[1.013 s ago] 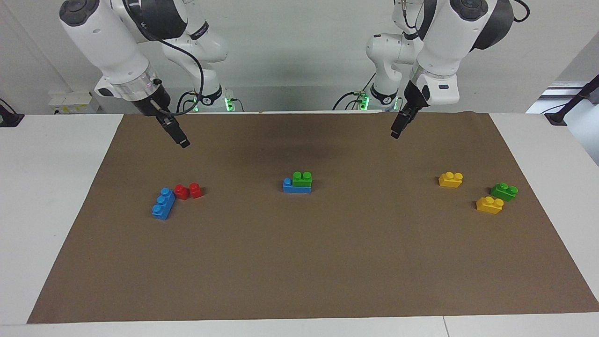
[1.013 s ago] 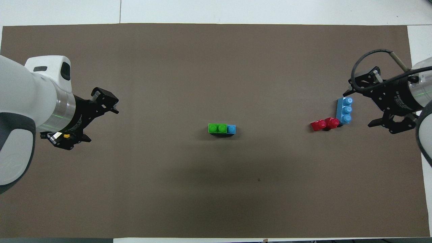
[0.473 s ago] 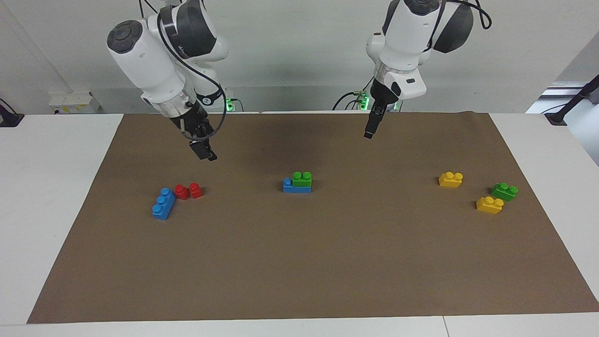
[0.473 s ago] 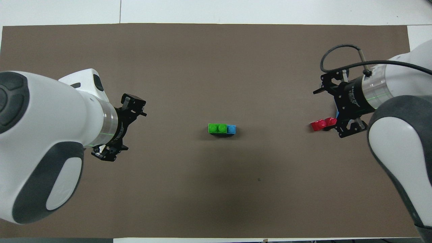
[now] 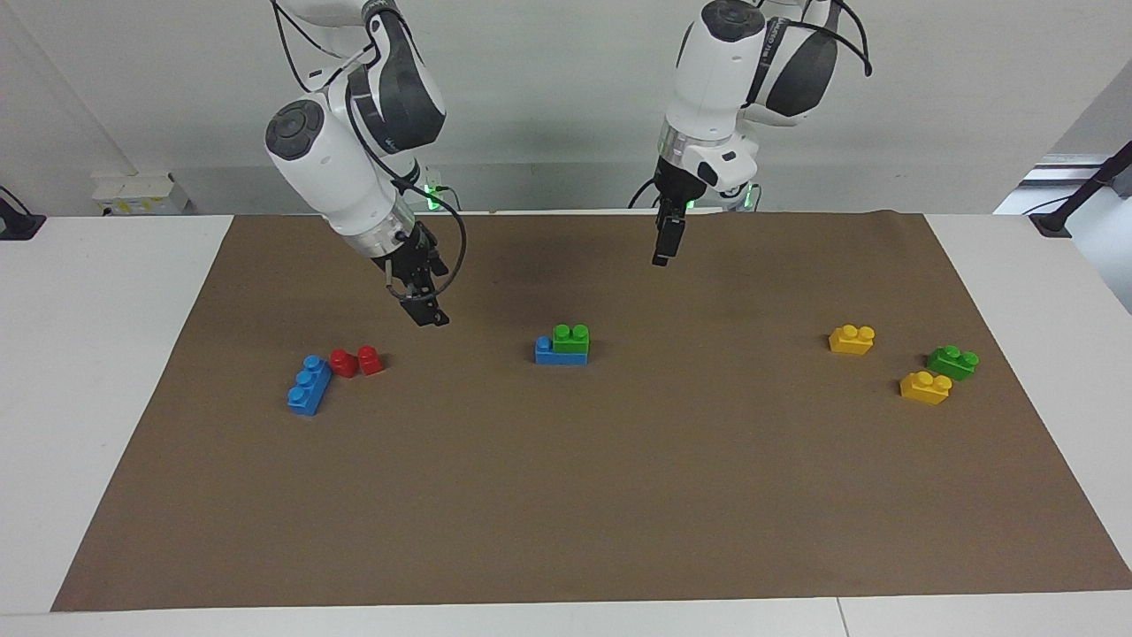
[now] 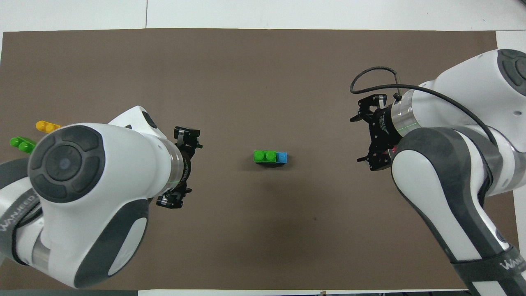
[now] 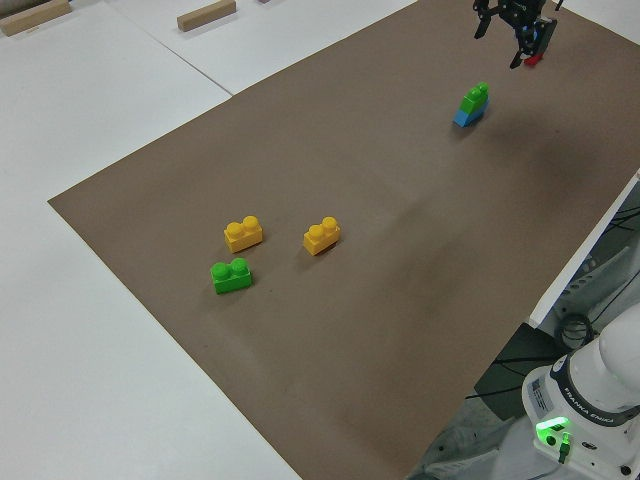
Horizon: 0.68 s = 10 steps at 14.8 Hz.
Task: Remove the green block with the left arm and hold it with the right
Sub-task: 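Swing the left gripper while the right gripper swings toward the green-blue bricks, then lower the left gripper over the green brick while the right gripper nears the blue brick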
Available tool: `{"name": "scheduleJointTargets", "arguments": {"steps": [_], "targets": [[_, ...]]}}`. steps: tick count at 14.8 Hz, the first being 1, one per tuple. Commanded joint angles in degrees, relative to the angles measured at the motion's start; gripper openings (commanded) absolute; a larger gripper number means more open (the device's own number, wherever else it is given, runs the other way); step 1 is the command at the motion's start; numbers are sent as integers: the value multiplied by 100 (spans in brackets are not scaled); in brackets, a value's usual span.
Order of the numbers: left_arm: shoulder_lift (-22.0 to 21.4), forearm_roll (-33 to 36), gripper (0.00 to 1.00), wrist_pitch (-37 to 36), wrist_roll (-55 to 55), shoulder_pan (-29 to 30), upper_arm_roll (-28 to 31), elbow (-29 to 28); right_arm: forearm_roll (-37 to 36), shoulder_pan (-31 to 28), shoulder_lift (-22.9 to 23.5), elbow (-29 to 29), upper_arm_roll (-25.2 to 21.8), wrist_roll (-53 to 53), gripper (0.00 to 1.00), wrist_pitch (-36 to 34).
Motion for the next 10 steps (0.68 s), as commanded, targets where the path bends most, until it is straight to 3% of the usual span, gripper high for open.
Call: {"name": "scheduleJointTargets", "arguments": {"steps": [1,7,10], "targets": [[324,-86,100,388,-591,-341,89,-101,346,245,22,-341,1,-153,100,655],[949,-69,100,1205,-1400,-623,98,-22,646,484,189,-674,1,-162,100,1360],[1414,-7,100,1250,-1708,-641,98,329,1092,615,198,-1034,1,-311,100,1692]]}}
